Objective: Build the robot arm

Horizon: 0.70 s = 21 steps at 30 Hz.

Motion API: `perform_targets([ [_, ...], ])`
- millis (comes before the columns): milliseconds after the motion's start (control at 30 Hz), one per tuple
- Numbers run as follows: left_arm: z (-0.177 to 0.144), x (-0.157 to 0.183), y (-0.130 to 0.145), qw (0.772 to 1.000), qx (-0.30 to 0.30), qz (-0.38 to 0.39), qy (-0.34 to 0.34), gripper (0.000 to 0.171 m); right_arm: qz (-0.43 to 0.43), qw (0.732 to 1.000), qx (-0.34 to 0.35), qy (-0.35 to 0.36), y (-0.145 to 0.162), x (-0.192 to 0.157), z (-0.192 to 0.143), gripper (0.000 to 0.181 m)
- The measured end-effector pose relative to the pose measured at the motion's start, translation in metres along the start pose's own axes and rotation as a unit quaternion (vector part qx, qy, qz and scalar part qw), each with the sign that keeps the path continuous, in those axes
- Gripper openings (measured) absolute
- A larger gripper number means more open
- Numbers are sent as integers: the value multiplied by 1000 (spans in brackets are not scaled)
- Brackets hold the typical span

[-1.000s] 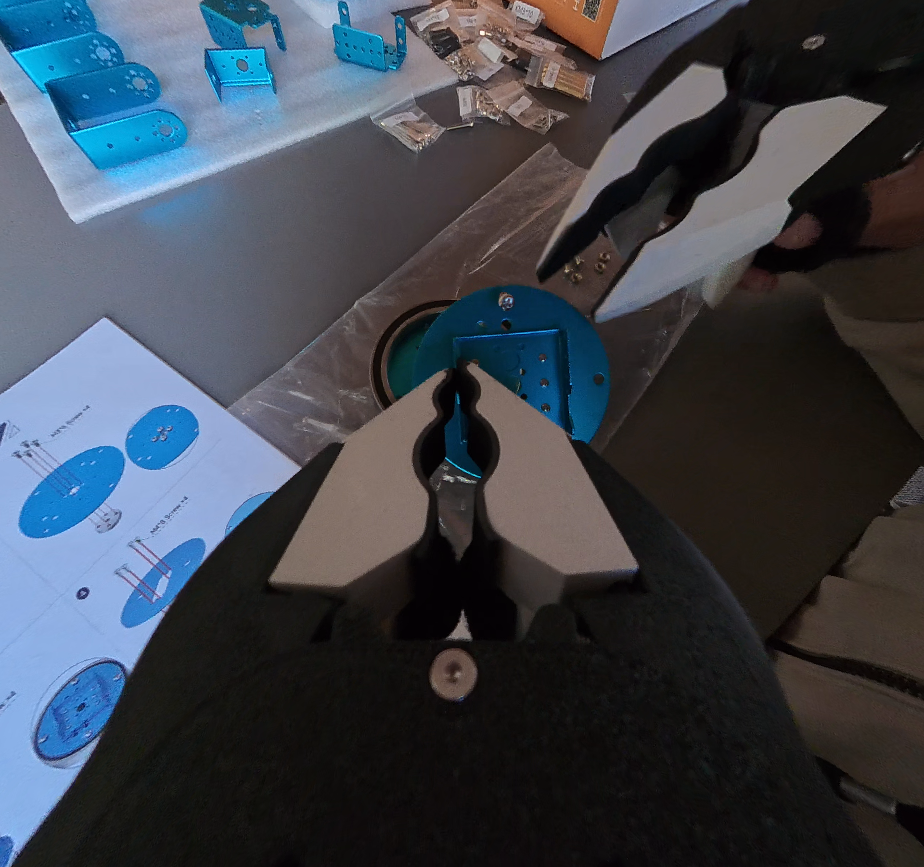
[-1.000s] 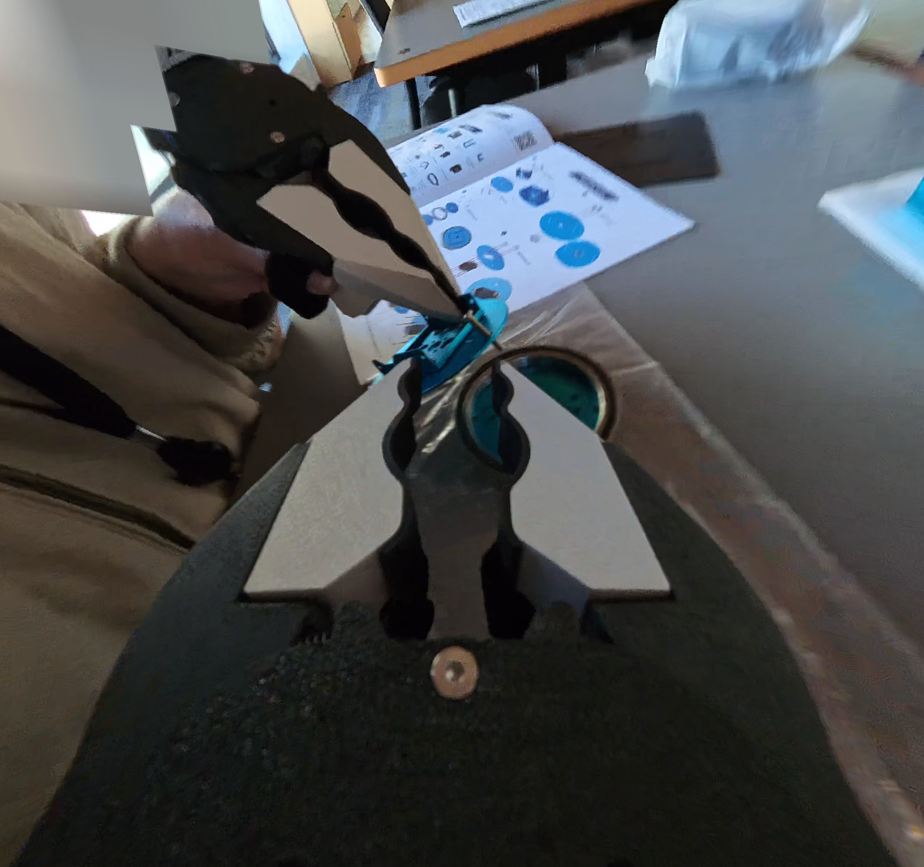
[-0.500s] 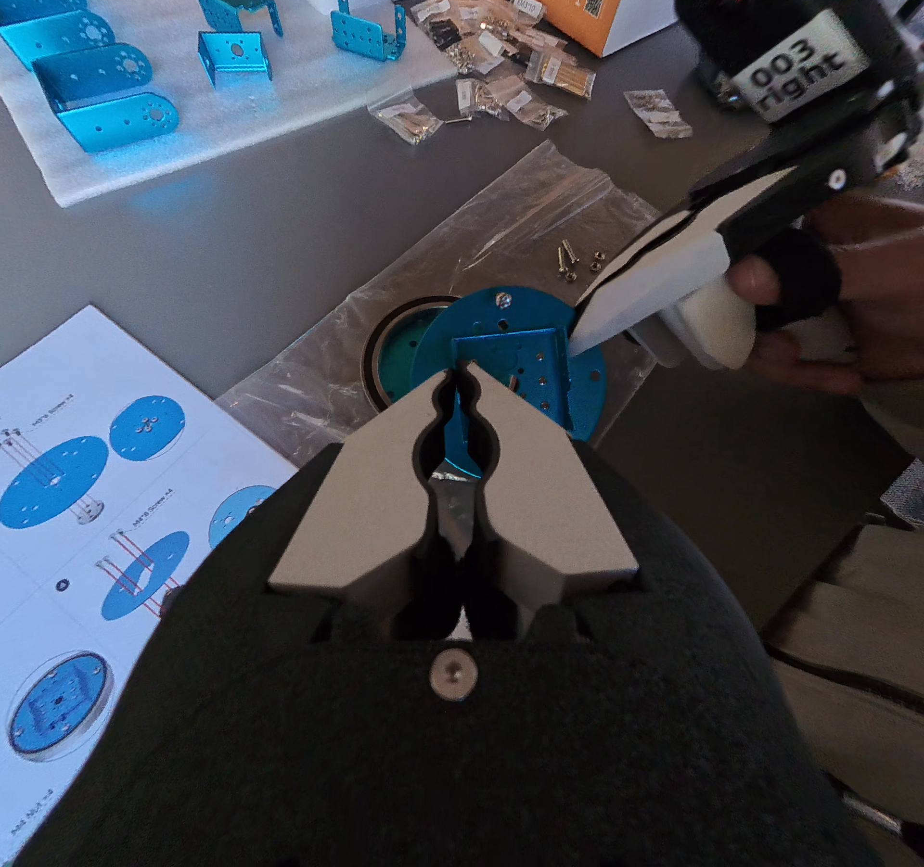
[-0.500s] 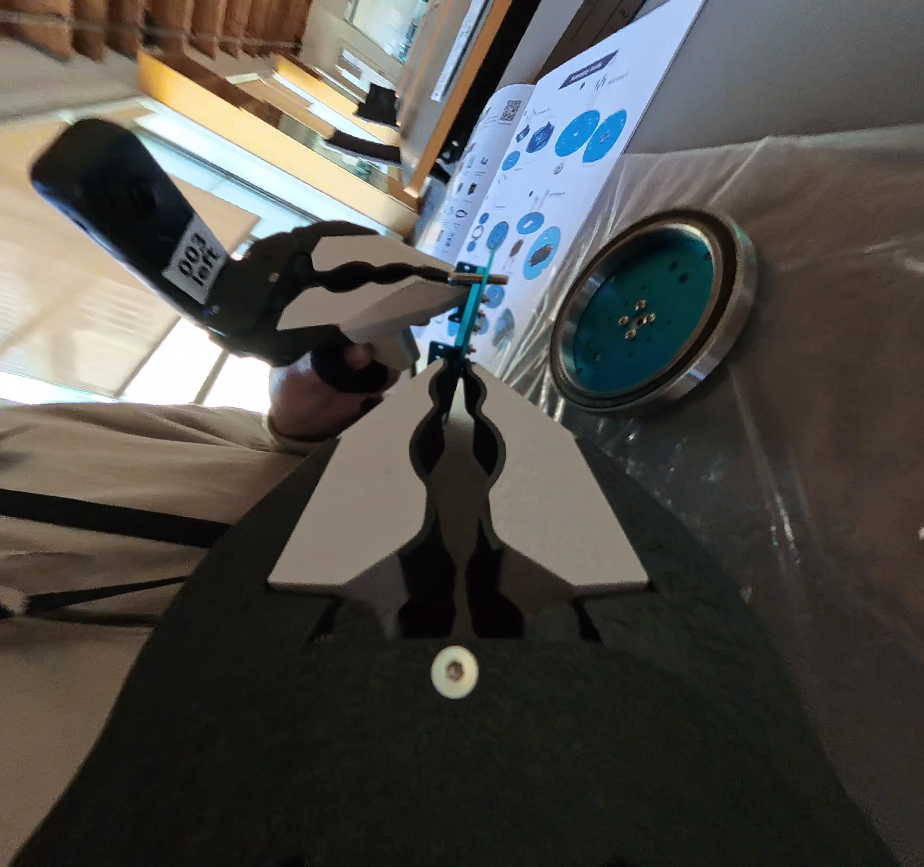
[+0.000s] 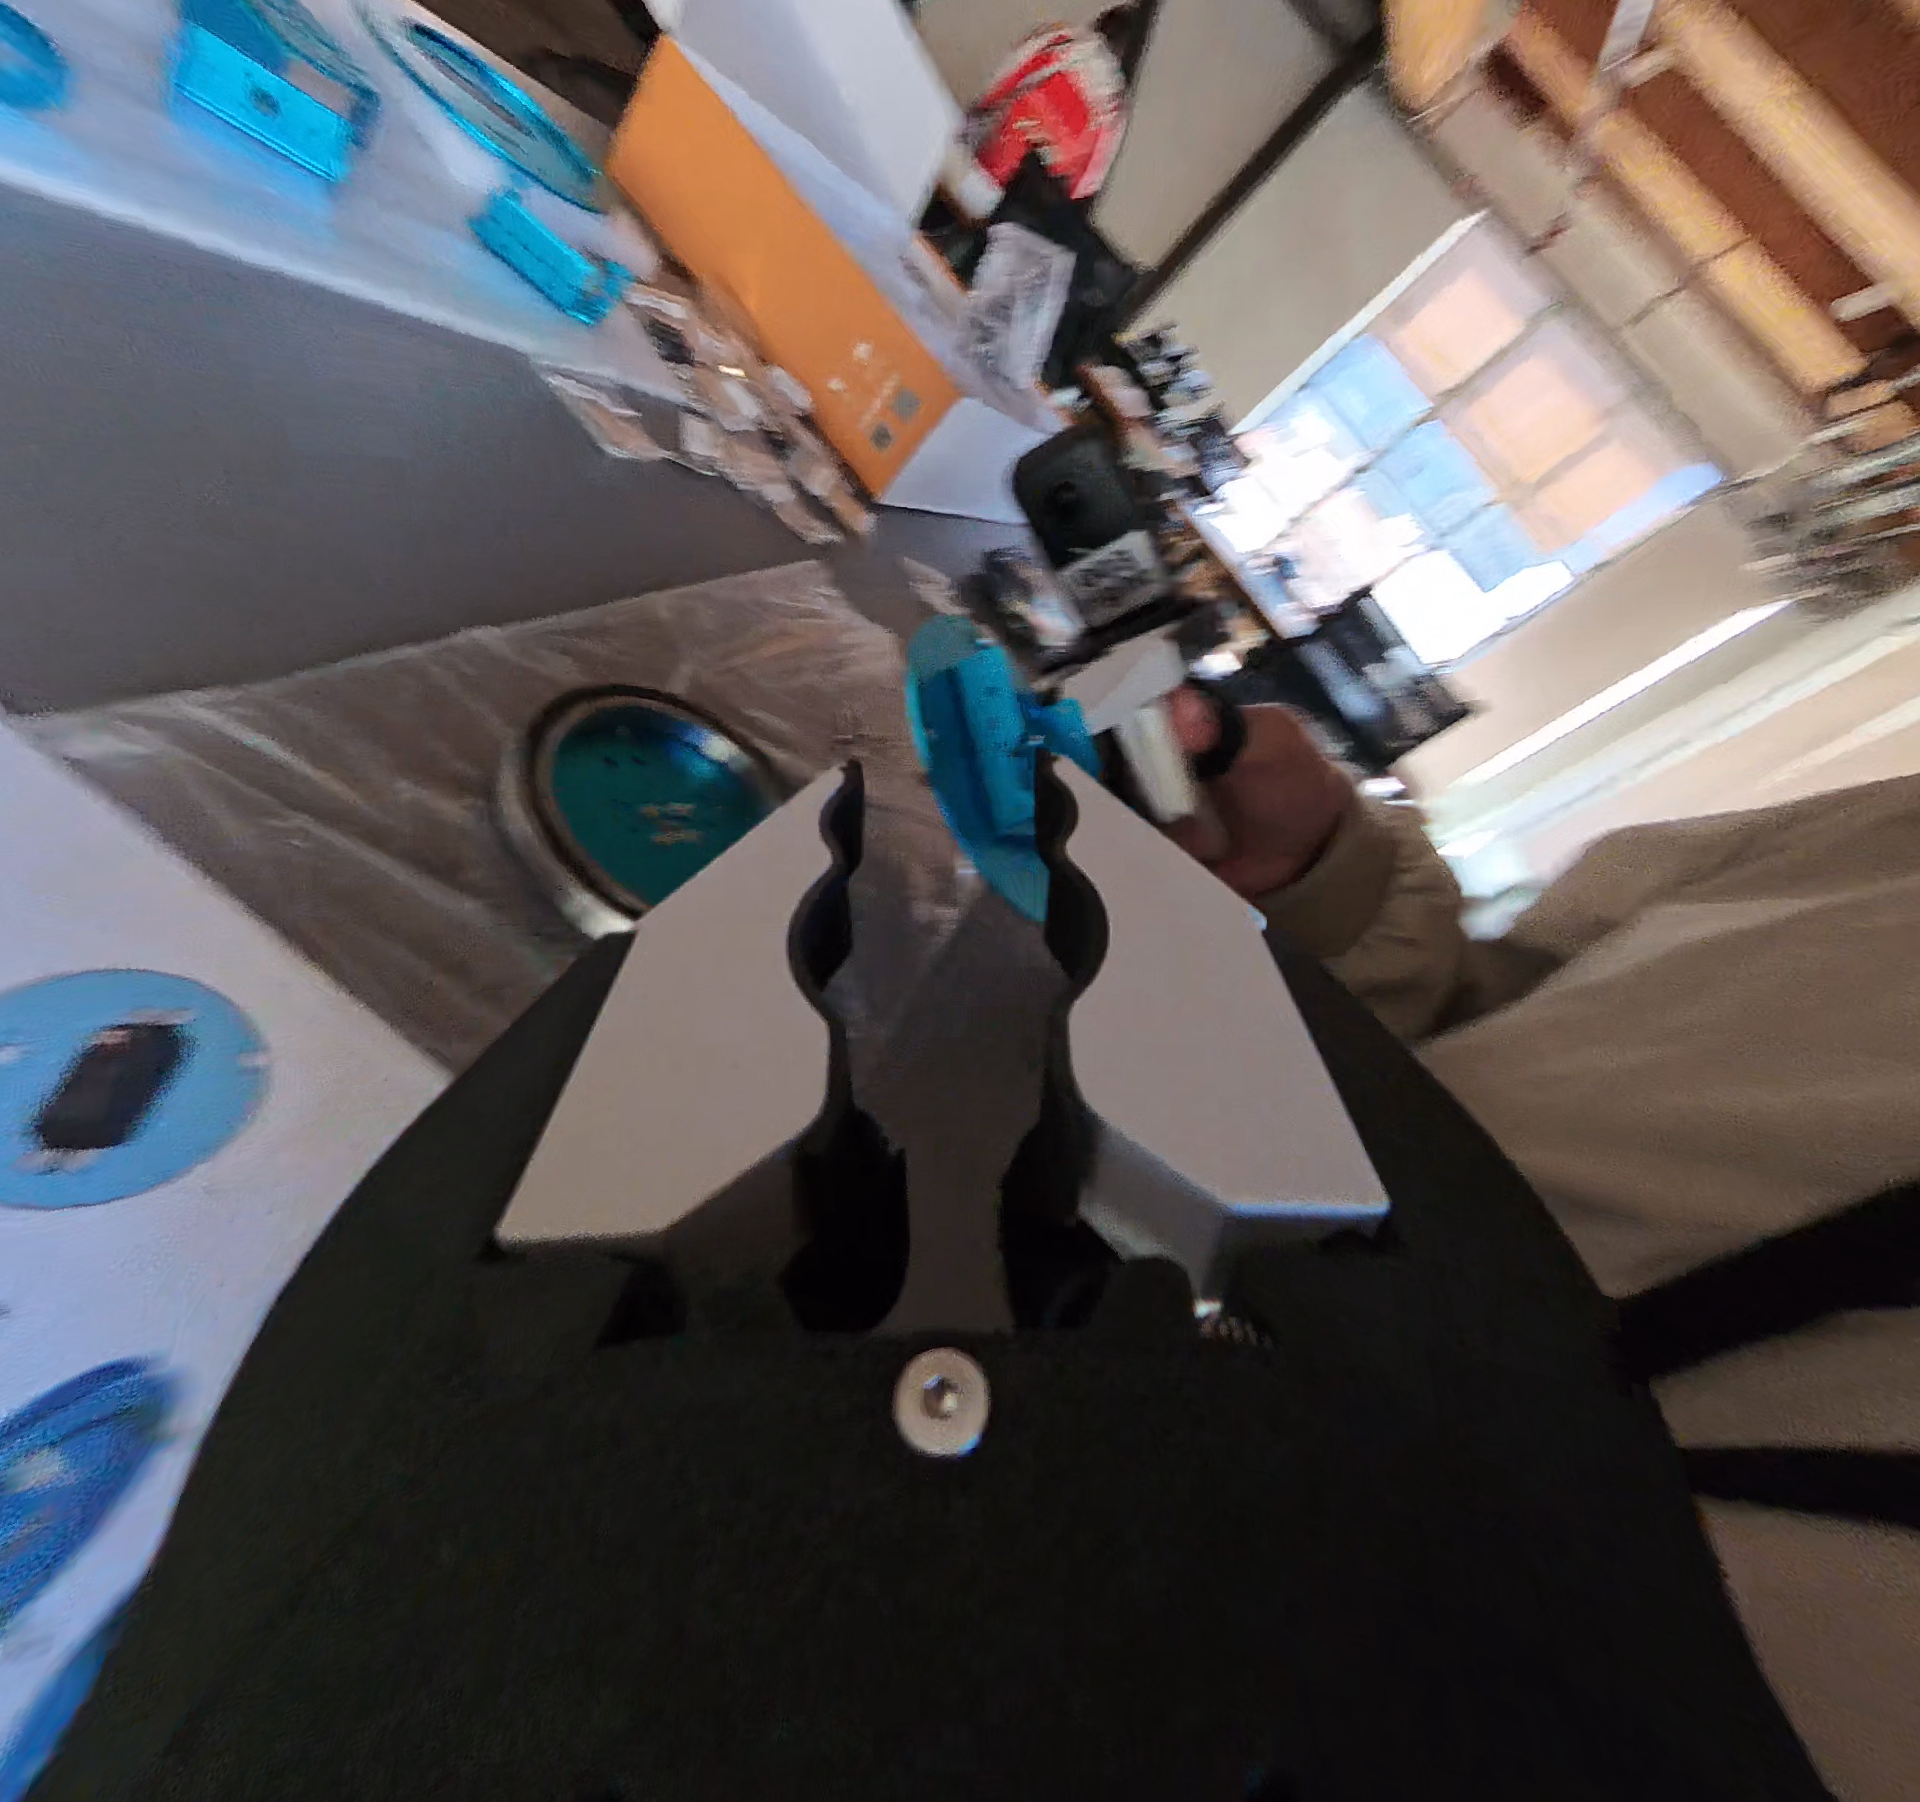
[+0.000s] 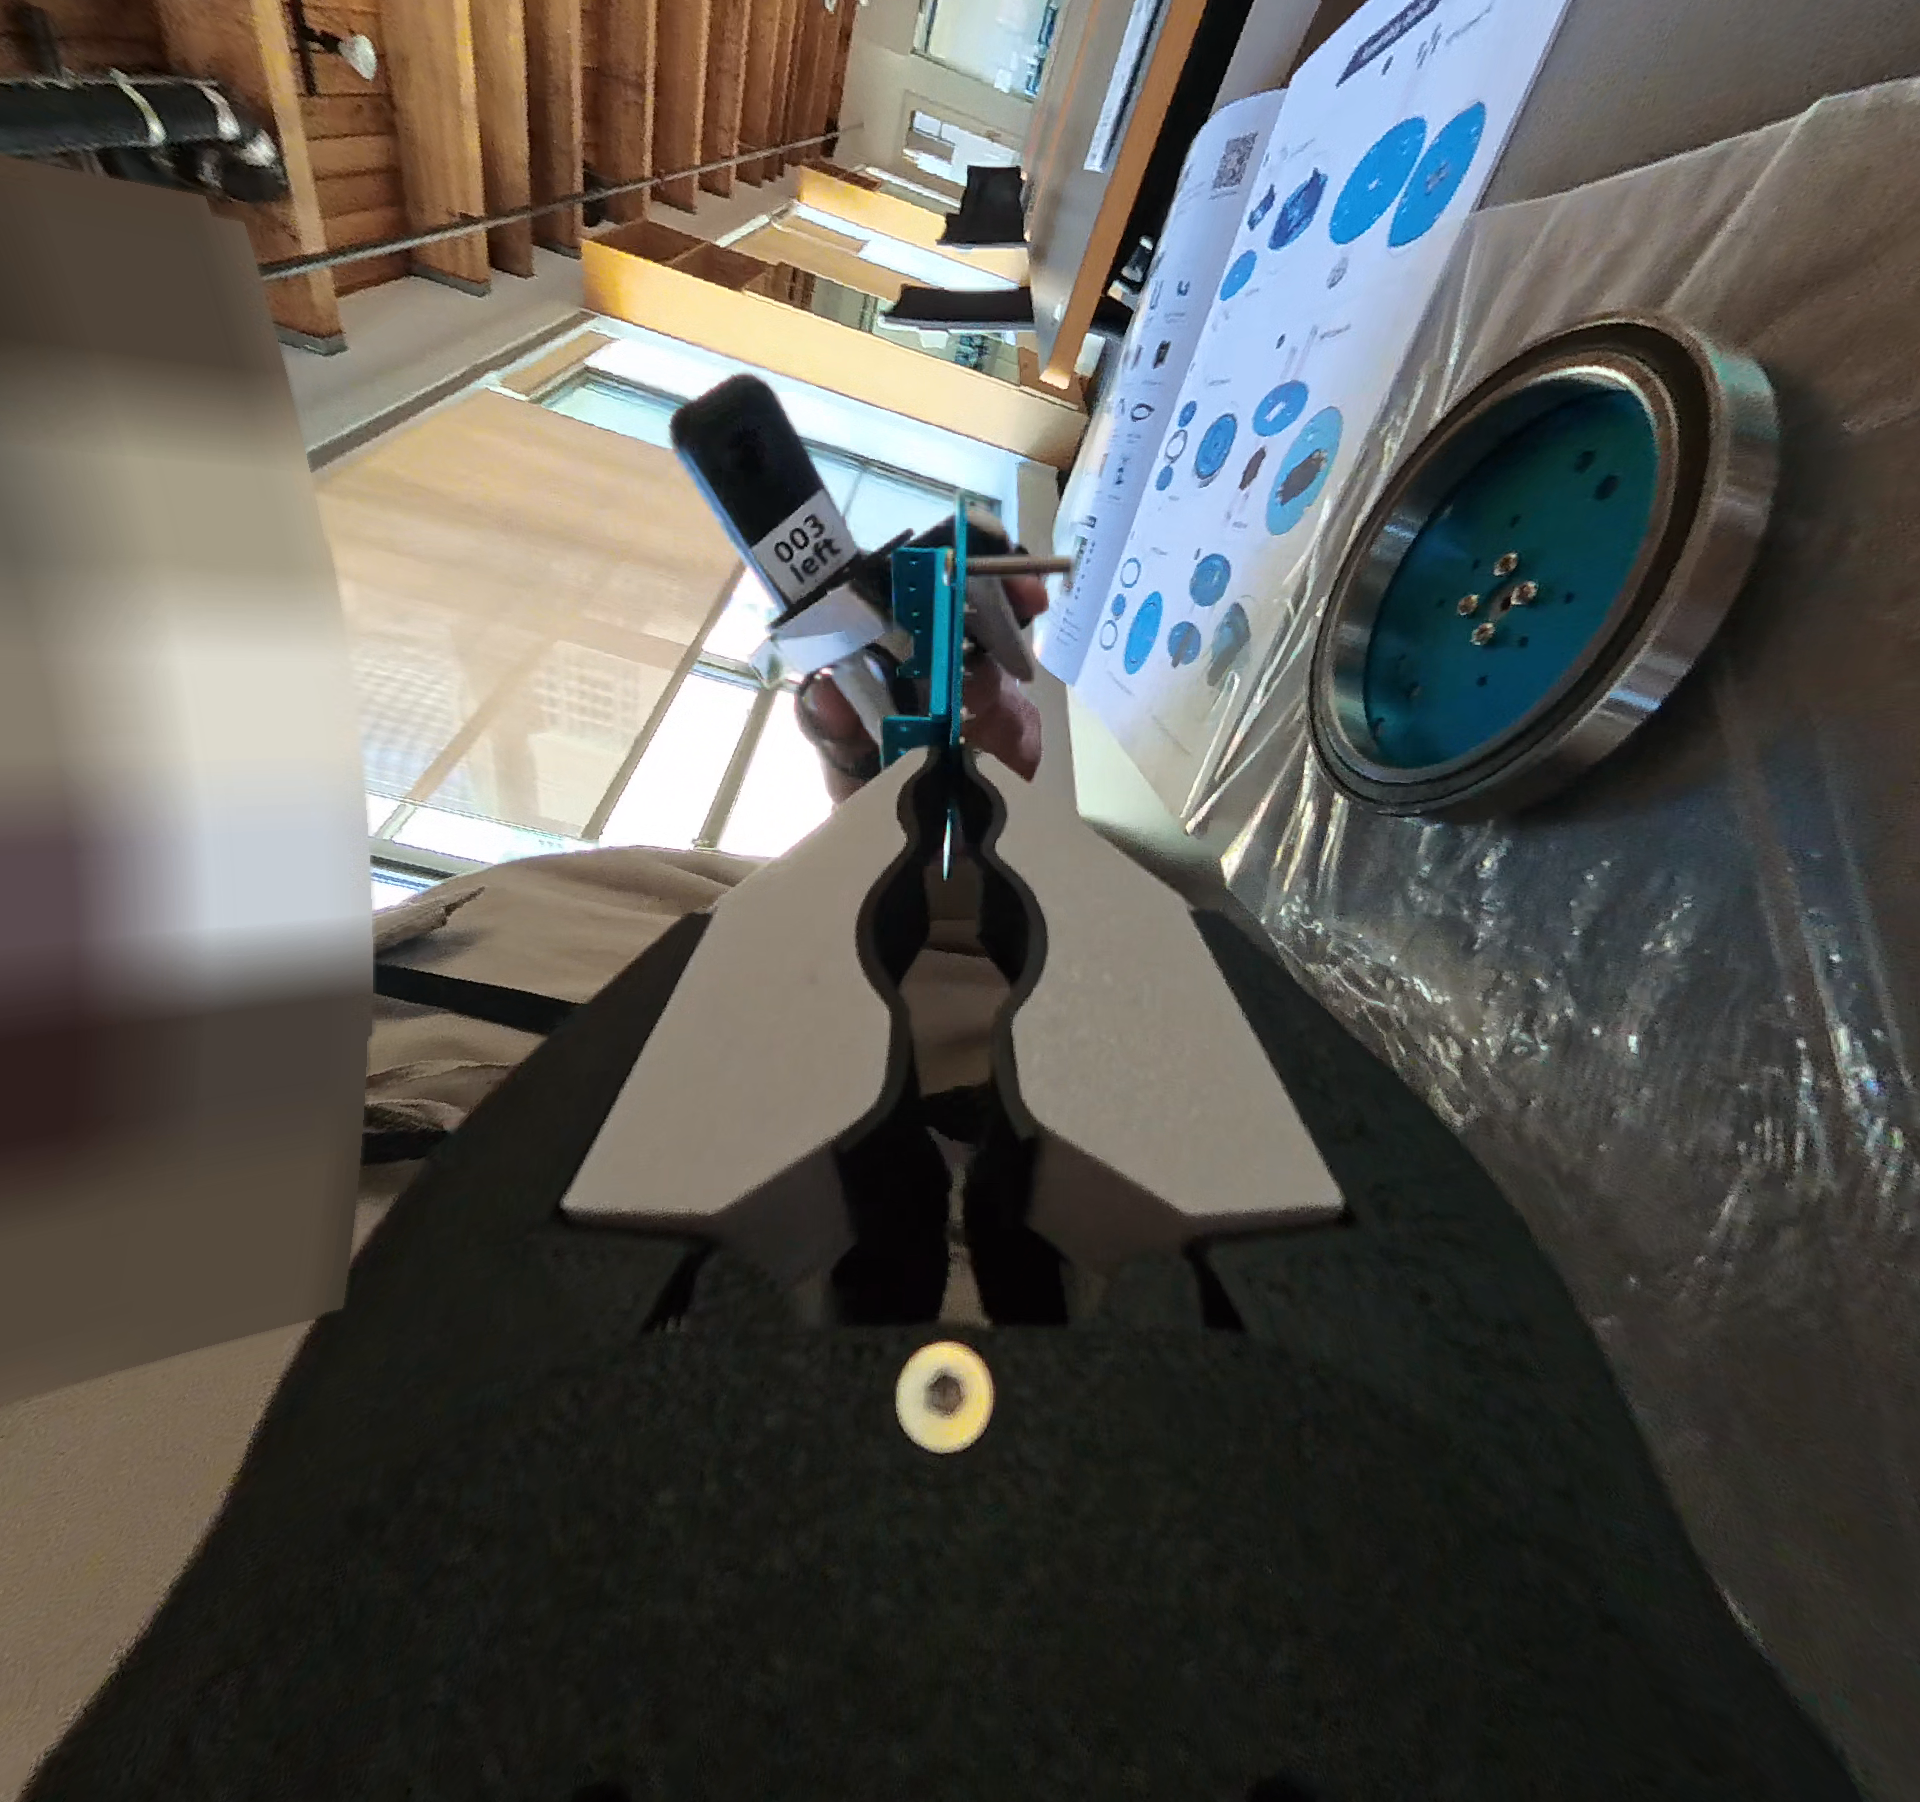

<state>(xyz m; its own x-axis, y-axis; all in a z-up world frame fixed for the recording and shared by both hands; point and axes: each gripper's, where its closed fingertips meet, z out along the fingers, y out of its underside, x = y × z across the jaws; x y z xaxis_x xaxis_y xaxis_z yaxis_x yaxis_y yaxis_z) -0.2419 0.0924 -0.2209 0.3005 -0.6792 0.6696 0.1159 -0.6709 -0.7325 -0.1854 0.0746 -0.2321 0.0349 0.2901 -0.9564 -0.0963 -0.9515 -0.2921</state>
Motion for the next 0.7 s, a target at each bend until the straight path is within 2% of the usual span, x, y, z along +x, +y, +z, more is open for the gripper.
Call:
perform_targets([
  [67, 1, 15, 6, 996, -1, -52, 69, 33, 4, 1000, -15, -3, 3, -2, 2, 0],
  [133, 4, 20, 13, 992, -4, -80, 93, 33, 6, 1000, -27, -4, 6, -3, 4, 0],
  [233, 5, 20, 20, 992, -10, -92, 87, 34, -3, 999, -47, 5, 13, -1, 11, 0],
  [267, 5, 20, 22, 991, -14, -98, 87, 31, -4, 999, -52, 2, 15, -2, 13, 0],
  [300, 4, 20, 25, 990, -20, -105, 87, 19, -4, 998, -55, -3, 16, -3, 15, 0],
  [367, 0, 20, 29, 987, -29, -128, 95, 14, -6, 998, -55, -8, 16, -3, 18, 0],
  [600, -5, 19, 29, 973, -9, -197, 116, 12, -54, 997, -48, 2, 10, -1, 24, 0],
  [700, -9, 22, 28, 968, 2, -218, 127, 11, -100, 995, -25, 14, 3, -3, 20, 13],
])
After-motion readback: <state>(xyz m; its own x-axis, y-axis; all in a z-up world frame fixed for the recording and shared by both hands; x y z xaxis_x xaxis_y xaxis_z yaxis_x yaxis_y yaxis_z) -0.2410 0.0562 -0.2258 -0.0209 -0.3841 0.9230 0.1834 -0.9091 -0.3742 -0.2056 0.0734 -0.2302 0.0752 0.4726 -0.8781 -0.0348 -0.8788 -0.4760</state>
